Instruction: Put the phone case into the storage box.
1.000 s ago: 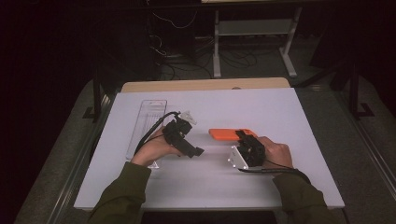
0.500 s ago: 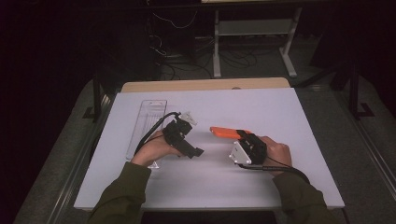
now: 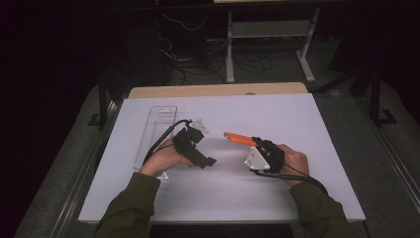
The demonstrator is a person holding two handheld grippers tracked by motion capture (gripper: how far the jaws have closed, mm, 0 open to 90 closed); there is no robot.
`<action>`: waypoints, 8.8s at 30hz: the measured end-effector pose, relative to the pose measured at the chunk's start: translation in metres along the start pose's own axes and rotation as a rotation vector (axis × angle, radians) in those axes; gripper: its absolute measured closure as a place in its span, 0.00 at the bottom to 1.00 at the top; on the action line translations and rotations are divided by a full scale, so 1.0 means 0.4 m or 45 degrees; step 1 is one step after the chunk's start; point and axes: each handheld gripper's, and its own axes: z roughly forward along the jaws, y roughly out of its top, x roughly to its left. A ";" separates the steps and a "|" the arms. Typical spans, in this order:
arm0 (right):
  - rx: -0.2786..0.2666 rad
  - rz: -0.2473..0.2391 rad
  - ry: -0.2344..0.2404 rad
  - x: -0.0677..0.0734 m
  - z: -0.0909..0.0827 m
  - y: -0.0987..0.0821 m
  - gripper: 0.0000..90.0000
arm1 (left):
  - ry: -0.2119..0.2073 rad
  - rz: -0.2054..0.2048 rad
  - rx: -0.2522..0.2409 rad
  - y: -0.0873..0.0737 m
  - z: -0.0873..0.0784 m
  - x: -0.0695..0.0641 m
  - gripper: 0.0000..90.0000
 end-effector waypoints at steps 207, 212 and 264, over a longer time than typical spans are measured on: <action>-0.176 1.175 0.426 0.040 0.041 0.128 0.89 | 0.109 -0.355 -0.700 0.026 0.027 0.010 0.00; -0.174 1.168 0.438 0.045 0.040 0.133 0.89 | 0.103 -0.358 -0.694 0.028 0.030 0.003 0.00; -0.177 1.151 0.520 0.019 0.040 0.115 0.56 | 0.157 -0.359 -0.757 0.026 0.006 0.004 0.16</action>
